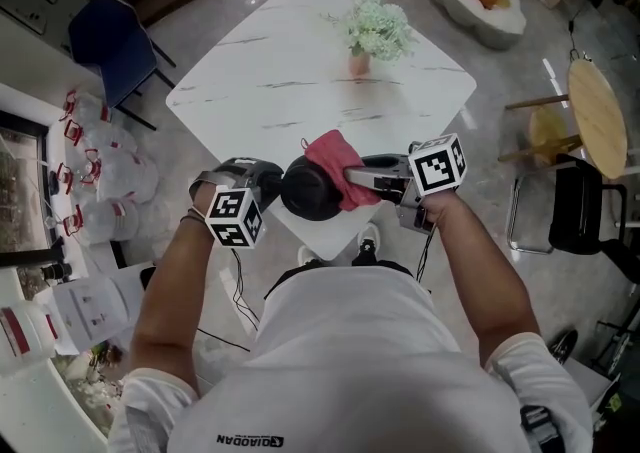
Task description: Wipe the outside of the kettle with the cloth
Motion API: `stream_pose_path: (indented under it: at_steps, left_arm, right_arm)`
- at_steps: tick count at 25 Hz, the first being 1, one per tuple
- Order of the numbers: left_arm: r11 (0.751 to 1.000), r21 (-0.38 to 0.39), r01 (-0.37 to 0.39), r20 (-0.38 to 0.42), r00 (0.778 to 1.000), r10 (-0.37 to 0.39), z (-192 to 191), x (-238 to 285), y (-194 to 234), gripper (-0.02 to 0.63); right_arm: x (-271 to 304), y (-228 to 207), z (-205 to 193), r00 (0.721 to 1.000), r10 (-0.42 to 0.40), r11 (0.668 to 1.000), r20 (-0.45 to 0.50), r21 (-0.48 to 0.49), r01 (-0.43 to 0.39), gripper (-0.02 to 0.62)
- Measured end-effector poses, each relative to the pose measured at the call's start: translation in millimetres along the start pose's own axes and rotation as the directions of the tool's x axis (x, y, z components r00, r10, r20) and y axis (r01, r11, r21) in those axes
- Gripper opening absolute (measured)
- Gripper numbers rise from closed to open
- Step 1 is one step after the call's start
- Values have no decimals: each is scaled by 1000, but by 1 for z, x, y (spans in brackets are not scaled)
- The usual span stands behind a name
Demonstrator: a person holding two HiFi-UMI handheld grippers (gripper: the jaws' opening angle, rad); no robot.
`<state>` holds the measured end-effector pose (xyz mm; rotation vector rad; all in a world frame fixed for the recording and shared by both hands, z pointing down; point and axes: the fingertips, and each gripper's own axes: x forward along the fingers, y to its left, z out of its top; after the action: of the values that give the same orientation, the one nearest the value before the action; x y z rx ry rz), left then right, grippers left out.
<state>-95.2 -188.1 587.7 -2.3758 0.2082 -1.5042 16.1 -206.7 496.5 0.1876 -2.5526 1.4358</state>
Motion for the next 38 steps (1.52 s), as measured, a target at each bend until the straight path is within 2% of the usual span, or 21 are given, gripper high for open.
stream_pose_path:
  at_steps: [4,7,11,14,20,27,33,36,38]
  left_arm:
    - [997,67,-30,-3,1000,30,4,0,1,98]
    - [991,126,-42,-6,999,43,9,-1,1,98]
    - [976,214,-51,-15,998,55,16,-2,3,98]
    - [967,248,-58,-20,998,65,19,-2,4,98]
    - [964,260,-56,-23,998,64,27,-5,0,100]
    - [957,285,-55,-30,997,66,32,-4,-2,101]
    - [929,358,-92,-55,991,119,34,-5,8,103]
    - [921,379,-91,-67,990,125,35,-4,9,103]
    - [920,383,-87,-70,990,123,36,-4,8,103]
  right_arm:
    - [-3,-26,-5,991,-136,990,-3,-34,135,98]
    - [-5,-48,-11,973,-230,972,-35,-66,227,98]
    - [-5,-74,-22,941,-323,943,-99,-115,311,98]
    - [-4,-90,-29,920,-368,926,-134,-141,350,97]
    - [-9,-124,-43,846,-496,863,-197,-221,455,97]
    - [-15,-155,-62,773,-582,810,-253,-268,522,97]
    - [-27,-174,-74,704,-647,759,-293,-328,562,98]
    - [-40,-168,-62,705,-665,741,-245,-331,584,98]
    - [-47,-153,-44,734,-651,747,-194,-335,574,98]
